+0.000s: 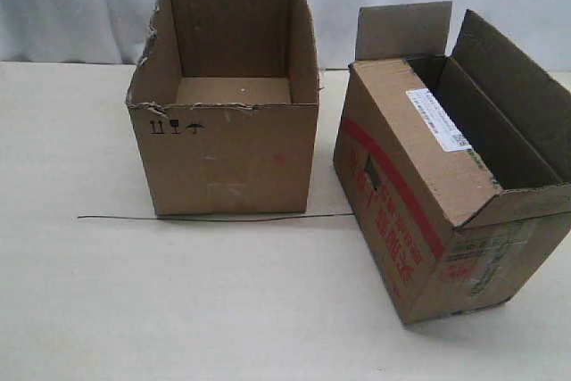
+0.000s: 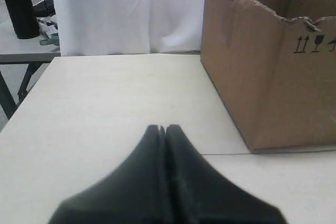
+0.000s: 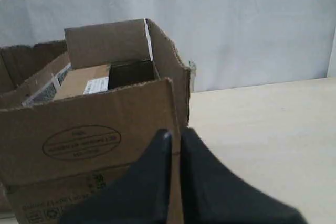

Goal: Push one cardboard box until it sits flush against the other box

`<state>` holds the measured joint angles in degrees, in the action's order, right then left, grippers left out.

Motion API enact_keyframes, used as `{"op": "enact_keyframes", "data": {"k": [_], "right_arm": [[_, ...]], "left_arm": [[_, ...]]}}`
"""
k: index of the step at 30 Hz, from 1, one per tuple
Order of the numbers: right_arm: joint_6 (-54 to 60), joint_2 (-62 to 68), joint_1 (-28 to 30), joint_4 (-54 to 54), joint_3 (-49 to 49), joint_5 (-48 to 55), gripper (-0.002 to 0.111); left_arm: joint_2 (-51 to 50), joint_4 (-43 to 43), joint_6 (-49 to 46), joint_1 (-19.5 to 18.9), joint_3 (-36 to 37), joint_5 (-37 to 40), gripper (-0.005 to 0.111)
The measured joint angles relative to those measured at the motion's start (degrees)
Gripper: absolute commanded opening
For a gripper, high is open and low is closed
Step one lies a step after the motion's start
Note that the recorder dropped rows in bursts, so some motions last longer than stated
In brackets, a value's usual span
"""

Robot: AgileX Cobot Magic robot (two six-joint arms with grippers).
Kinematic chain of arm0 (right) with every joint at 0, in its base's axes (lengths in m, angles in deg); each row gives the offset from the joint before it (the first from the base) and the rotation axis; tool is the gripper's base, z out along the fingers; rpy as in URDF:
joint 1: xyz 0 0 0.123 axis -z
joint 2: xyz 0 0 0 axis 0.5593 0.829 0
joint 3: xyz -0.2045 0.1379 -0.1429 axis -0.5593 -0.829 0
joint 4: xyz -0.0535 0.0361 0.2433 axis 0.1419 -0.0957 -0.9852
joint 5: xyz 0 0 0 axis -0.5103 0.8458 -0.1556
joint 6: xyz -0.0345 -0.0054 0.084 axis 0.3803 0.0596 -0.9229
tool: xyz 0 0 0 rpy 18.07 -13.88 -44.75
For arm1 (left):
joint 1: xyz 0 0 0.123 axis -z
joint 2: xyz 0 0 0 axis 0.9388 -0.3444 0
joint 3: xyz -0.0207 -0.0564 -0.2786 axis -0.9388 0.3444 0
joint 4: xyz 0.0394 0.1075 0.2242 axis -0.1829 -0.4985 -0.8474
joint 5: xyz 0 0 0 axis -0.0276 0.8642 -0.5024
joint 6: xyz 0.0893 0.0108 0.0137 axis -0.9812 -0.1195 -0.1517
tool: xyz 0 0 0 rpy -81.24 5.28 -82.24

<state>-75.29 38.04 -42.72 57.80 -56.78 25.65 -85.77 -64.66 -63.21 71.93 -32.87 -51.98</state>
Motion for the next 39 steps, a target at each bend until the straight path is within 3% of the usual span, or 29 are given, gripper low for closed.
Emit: {"op": "enact_keyframes", "data": {"k": [4,8,10,13,16,19,21,23,25,29,39], "right_arm": [[0.0,0.0,0.0,-2.5,-0.1,-6.2,0.005],[0.0,0.0,0.0,-9.2,0.7,-19.8,0.005],[1.6,0.0,0.0,-12.3,4.0,-19.0,0.005],[6.8,1.8,0.0,-13.2,12.8,-7.8,0.005],[4.9,9.8,0.0,-5.6,24.5,7.2,0.005],[-4.5,20.9,0.0,6.8,37.7,29.1,0.005],[-5.0,28.4,0.0,11.9,47.5,46.2,0.005],[-3.0,34.0,0.0,11.9,54.2,54.6,0.005],[0.9,37.8,0.0,4.2,58.1,57.9,0.005],[6.5,43.5,-1.3,-9.5,55.7,59.8,0.005],[7.8,58.1,-14.0,-6.2,38.7,57.7,0.005]], "left_arm": [[0.0,0.0,0.0,0.0,0.0,0.0,0.0],[0.0,0.0,0.0,0.0,0.0,0.0,0.0],[0.0,0.0,0.0,0.0,0.0,0.0,0.0],[0.0,0.0,0.0,0.0,0.0,0.1,0.0],[0.0,0.0,0.0,0.0,0.0,0.1,0.0],[0.0,0.0,0.0,0.0,0.0,0.1,0.0],[0.0,0.0,0.0,0.0,0.0,0.1,0.0],[0.0,0.0,0.0,0.0,0.0,0.1,0.0],[0.0,0.0,0.0,0.0,0.0,0.3,0.0],[0.0,0.0,0.0,0.0,0.0,0.1,0.0],[0.0,0.0,0.0,0.0,0.0,0.1,0.0]]}}
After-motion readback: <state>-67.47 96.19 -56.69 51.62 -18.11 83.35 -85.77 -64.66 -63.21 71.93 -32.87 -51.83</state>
